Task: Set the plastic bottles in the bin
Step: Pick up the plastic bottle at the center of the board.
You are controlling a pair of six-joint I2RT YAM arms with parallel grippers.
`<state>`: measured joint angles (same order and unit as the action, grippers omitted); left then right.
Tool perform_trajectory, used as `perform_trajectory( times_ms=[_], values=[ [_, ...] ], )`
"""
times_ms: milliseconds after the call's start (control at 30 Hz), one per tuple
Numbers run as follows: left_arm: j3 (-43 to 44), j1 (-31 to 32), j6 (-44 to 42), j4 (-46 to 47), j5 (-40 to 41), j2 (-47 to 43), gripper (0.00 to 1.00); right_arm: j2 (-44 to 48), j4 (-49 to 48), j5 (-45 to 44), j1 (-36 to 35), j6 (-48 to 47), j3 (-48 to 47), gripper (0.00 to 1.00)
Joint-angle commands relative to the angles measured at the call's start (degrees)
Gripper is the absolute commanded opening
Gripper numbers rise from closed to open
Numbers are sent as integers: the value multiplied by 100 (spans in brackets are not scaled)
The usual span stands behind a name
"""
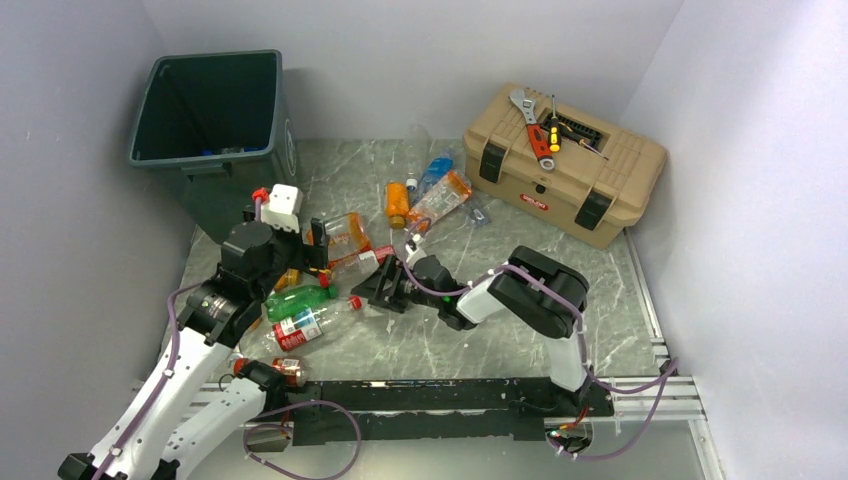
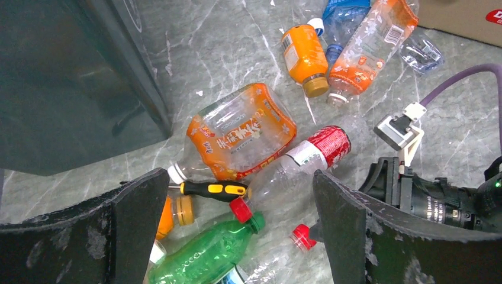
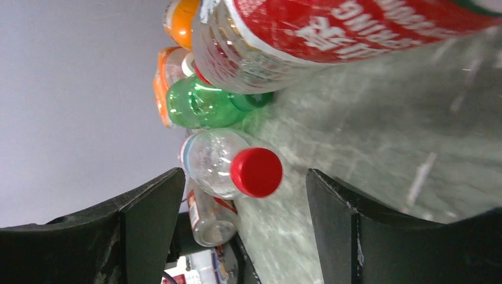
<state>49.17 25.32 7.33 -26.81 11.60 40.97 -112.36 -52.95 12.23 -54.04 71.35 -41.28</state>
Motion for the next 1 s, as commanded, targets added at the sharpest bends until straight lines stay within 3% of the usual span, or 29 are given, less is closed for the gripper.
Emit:
perform_trajectory(
  times_ms=[0,500,700,967],
  values=[
    [14,8,120,244,161,-41,96,-120,115,-278,-196,286,-452,77],
    [5,8,146,237,178,-72,96,-665,79,-396,-381,677,-632,65],
    [14,8,139,237,201,-54,96,-752,-165,-443,-396,689,-616,46],
    [-4,8,124,236,263,-83,96,-351,-650,-662,-392,535,87,8]
  ],
)
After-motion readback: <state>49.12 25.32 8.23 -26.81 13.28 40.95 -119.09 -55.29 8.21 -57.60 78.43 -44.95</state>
